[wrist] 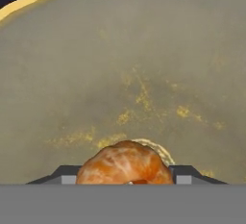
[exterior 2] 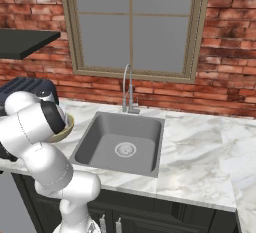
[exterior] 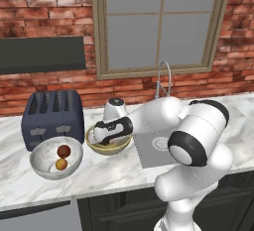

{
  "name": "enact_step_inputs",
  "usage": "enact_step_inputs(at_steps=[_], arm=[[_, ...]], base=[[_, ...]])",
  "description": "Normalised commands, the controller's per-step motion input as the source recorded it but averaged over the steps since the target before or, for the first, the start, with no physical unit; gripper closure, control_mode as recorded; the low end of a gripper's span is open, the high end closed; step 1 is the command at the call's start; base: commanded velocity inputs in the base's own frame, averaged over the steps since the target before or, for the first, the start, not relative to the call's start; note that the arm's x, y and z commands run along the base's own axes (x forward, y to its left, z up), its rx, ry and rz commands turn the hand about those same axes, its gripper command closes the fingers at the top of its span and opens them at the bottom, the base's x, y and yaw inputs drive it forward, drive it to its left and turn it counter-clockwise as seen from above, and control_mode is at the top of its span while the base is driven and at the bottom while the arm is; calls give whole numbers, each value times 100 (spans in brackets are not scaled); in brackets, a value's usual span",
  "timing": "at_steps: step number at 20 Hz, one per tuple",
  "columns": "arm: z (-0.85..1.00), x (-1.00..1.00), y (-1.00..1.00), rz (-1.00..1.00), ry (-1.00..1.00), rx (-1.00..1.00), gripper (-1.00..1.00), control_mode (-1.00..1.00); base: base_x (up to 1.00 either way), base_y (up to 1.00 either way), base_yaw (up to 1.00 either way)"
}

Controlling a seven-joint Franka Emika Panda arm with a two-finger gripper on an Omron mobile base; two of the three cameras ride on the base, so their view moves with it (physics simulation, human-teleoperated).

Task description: Pick the apples from the cabinet and place them in one bowl. Pick the tangerine from the sink and place it in the other bowl.

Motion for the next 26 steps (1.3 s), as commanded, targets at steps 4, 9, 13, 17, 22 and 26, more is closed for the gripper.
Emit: enact_step_inputs(at_steps=[4,9,13,17,22,26], arm=[[1,0,6,0,0,0,-100,-100],[21,0,1,0,0,0,-100,-100],[34,0,0,0,0,0,-100,-100],[38,0,0,0,0,0,-100,-100],[37,0,0,0,0,0,-100,-100],[49,-1,0,0,-2,0,-100,-100]], base=[[0,0,0],[0,0,0],[0,0,0],[0,0,0],[0,0,0],[0,0,0]])
